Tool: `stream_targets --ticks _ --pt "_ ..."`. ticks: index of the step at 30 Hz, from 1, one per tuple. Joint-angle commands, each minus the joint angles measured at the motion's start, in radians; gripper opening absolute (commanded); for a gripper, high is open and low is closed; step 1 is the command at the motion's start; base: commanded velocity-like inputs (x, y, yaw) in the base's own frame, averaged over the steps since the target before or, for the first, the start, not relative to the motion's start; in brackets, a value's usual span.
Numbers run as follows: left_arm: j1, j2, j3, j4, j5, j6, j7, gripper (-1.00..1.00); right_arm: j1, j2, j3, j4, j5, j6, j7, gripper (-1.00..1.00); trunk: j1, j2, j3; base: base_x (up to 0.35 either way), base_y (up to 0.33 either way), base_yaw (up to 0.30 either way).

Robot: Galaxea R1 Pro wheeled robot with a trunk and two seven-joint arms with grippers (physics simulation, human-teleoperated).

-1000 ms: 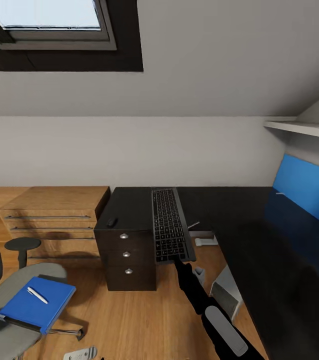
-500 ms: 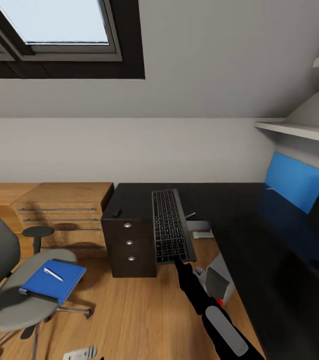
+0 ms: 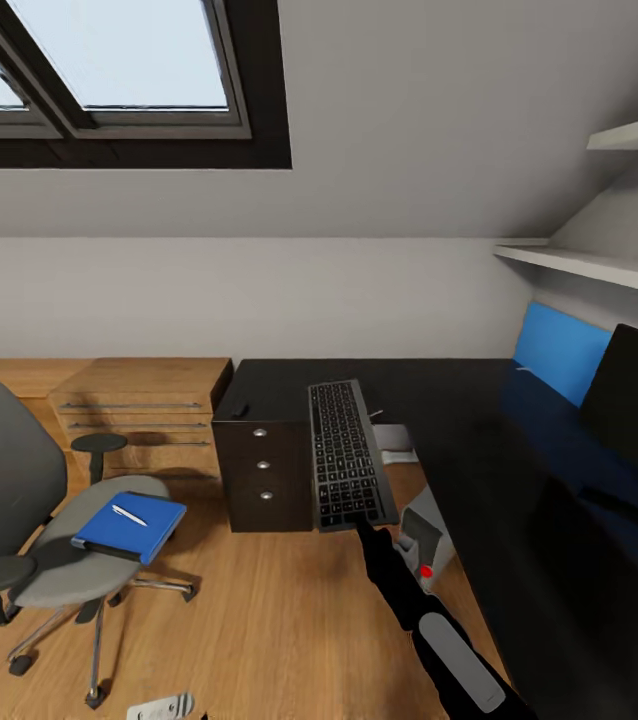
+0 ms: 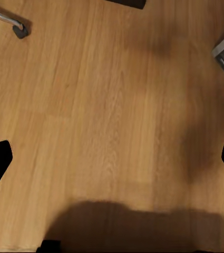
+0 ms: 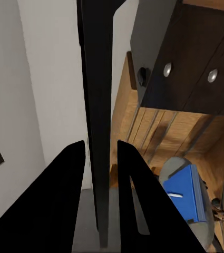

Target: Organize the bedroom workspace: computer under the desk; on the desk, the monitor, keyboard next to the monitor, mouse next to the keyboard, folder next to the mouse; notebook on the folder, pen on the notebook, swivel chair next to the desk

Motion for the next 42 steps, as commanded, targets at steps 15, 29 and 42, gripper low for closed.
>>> stream_targets --ticks 15,29,42 --pt "0.0 0.0 -0.004 -0.007 0.008 0.002 0.01 1.0 -0.001 -0.015 0.004 -0.002 -0.055 -0.002 0.003 -1.0 -0.058 0.104 0.046 -0.344 -0.104 0.0" --pt "0.0 -0.001 -0.008 -0.007 0.006 0.002 0.012 1.0 -0.001 -0.057 0.003 0.015 -0.132 0.049 0.006 -1.0 -0.104 0.188 0.084 -0.297 -0.225 0.0" --pt "0.0 -0.001 -0.007 -0.007 0.006 0.002 0.012 1.0 -0.001 -0.082 0.001 0.017 -0.203 0.069 0.008 -1.0 -0.104 0.188 0.084 -0.264 -0.25 0.0"
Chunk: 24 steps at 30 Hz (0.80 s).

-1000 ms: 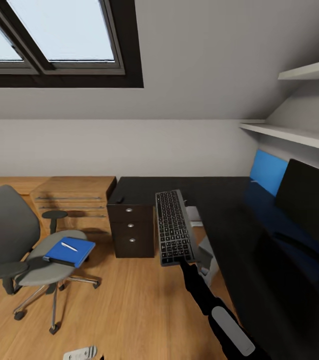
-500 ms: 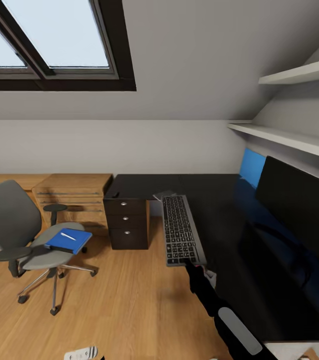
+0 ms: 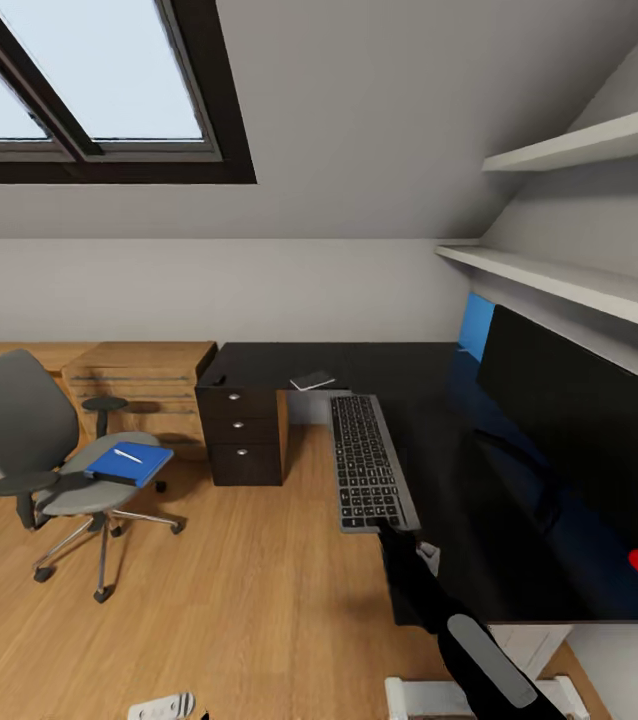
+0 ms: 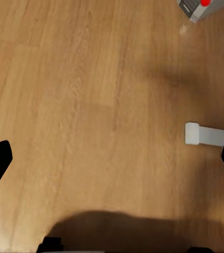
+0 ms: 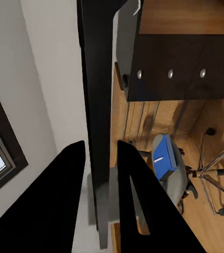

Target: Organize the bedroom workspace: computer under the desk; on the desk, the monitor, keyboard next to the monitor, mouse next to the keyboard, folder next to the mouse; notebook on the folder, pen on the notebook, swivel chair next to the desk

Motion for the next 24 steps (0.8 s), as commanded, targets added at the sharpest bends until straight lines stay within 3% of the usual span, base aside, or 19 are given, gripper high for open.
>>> stream_targets --ticks 1,3,6,7,9,13,24 --pt "0.0 0.001 -0.002 -0.001 0.01 0.004 0.009 1.0 -0.001 -0.009 0.001 0.001 -0.013 0.004 0.004 -1.0 0.0 -0.001 -0.001 -0.228 -0.255 0.0" --pt "0.0 0.001 -0.002 -0.001 0.01 0.004 0.009 1.0 -0.001 -0.017 -0.005 0.001 -0.013 0.005 0.004 -1.0 0.0 -0.001 -0.001 -0.227 -0.256 0.0" --pt "0.0 0.001 0.0 0.0 0.012 0.004 0.008 1.0 -0.001 -0.025 -0.045 0.005 -0.013 0.009 0.001 -1.0 0.0 -0.001 -0.001 -0.192 -0.233 0.0" --pt "0.0 0.002 0.003 0.001 0.014 0.005 0.006 1.0 -0.001 -0.037 -0.078 0.037 -0.013 0.03 -0.001 -1.0 0.0 -0.001 -0.001 -0.024 -0.034 0.0" --pt "0.0 0.002 0.003 0.003 0.014 0.005 0.006 1.0 -0.002 -0.045 -0.107 0.082 -0.013 0.048 0.001 -1.0 0.0 -0.001 -0.001 -0.01 -0.014 0.0" --pt "0.0 0.001 -0.002 0.005 0.012 0.004 0.005 1.0 -0.002 -0.047 -0.142 0.094 -0.013 0.05 0.004 -1.0 0.0 -0.001 -0.001 -0.002 -0.025 0.0" --pt "0.0 0.002 -0.002 0.007 0.014 0.004 0.002 1.0 -0.002 -0.046 -0.153 0.097 -0.011 0.05 -0.001 -1.0 0.0 -0.001 -0.001 0.058 -0.232 0.0"
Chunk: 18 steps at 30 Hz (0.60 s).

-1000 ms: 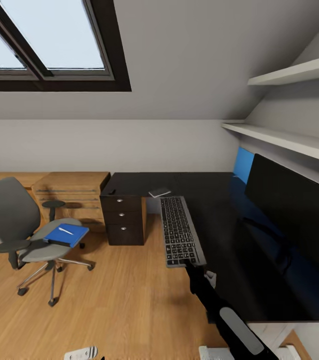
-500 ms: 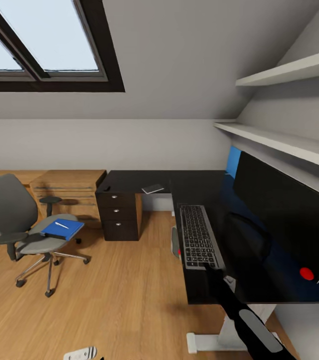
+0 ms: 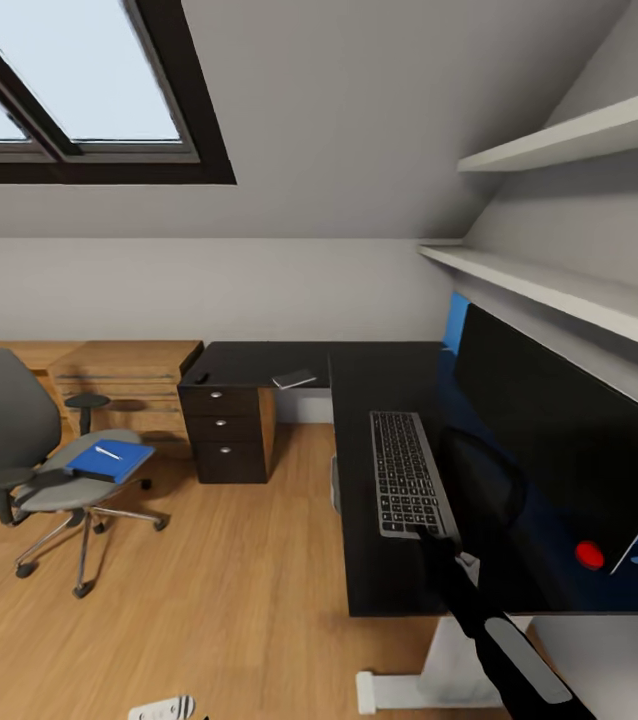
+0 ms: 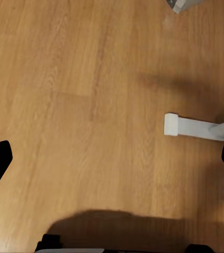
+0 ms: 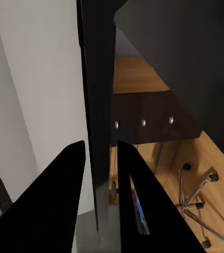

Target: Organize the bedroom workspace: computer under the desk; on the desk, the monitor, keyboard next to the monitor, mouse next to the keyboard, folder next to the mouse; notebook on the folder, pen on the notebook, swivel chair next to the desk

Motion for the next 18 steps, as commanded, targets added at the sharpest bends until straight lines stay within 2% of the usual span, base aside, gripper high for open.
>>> stream_targets --ticks 1,5,13,18 --pt "0.0 0.001 -0.002 -0.002 0.011 0.004 0.008 1.0 -0.001 -0.001 0.003 0.001 -0.011 0.002 0.004 -1.0 0.001 -0.001 -0.001 0.192 -0.189 0.0" --pt "0.0 0.001 0.0 -0.001 0.013 0.004 0.005 1.0 -0.001 -0.002 0.004 0.004 -0.007 0.003 -0.024 -1.0 0.001 -0.001 -0.001 0.102 -0.019 0.0" --pt "0.0 0.001 0.0 -0.001 0.013 0.005 0.008 1.0 -0.002 -0.002 0.003 0.005 0.014 0.001 -0.092 -1.0 0.001 -0.001 -0.001 0.243 -0.038 0.0" --pt "0.0 0.001 0.001 -0.001 0.013 0.004 0.009 1.0 -0.002 -0.002 0.003 0.006 0.023 0.002 -0.102 -1.0 0.001 -0.001 -0.001 0.056 -0.024 0.0"
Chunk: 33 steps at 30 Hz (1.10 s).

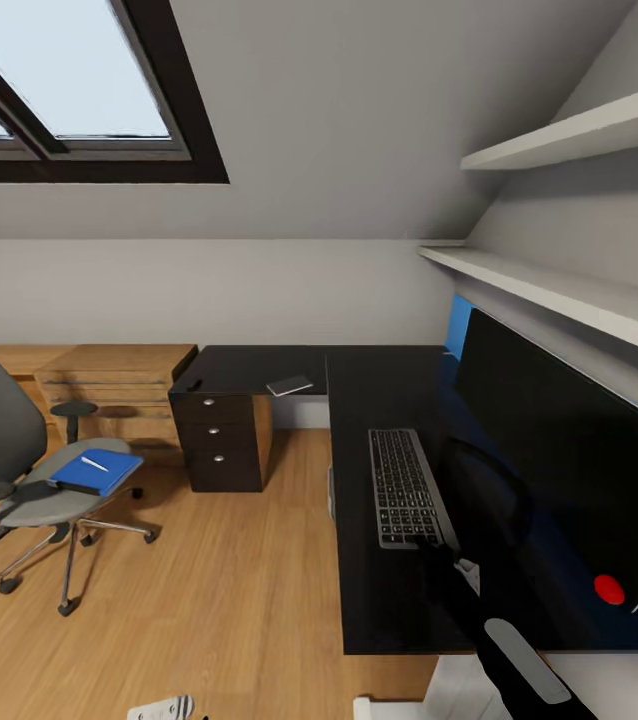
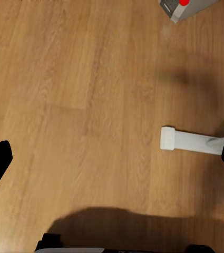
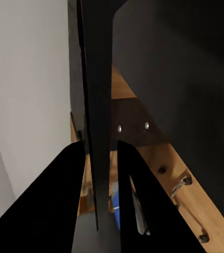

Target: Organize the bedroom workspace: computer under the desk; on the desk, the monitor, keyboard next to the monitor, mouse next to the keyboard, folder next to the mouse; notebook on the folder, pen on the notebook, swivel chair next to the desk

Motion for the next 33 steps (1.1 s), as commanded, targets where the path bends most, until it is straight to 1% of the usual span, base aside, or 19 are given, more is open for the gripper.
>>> stream_targets --ticks 1,6,11,18,24,29,33 --pt "0.0 0.001 -0.002 -0.002 0.01 0.004 0.008 1.0 -0.001 -0.001 0.003 0.002 -0.011 0.001 0.002 -1.0 0.0 -0.001 -0.001 0.109 -0.12 0.0" --pt "0.0 0.001 -0.003 -0.002 0.01 0.004 0.008 1.0 -0.001 -0.002 0.002 0.024 -0.011 0.002 -0.002 -1.0 0.0 -0.001 -0.001 0.15 -0.169 0.0" --pt "0.0 0.001 -0.003 0.001 0.01 0.005 0.009 1.0 -0.001 -0.002 0.002 0.028 -0.011 0.002 -0.004 -1.0 0.0 -0.001 -0.001 0.04 -0.049 0.0" --pt "0.0 0.001 -0.002 0.015 0.011 0.005 0.009 1.0 -0.001 -0.002 0.002 0.028 -0.011 0.001 -0.004 -1.0 0.0 -0.001 -0.001 0.12 -0.188 0.0" --pt "0.0 0.002 -0.001 0.016 0.012 0.005 0.009 1.0 -0.001 -0.002 0.002 0.028 -0.011 0.0 -0.005 -1.0 0.0 -0.001 -0.001 0.026 -0.032 0.0" --pt "0.0 0.003 0.002 0.017 0.013 0.005 0.009 1.0 -0.001 -0.001 0.002 0.028 -0.011 0.0 -0.015 -1.0 0.0 -0.001 -0.001 0.187 -0.003 0.0" --pt "0.0 0.003 0.002 0.016 0.013 0.005 0.009 1.0 -0.001 -0.001 0.002 0.028 -0.011 0.0 -0.016 -1.0 0.0 -0.001 -0.001 0.071 0.0 0.0"
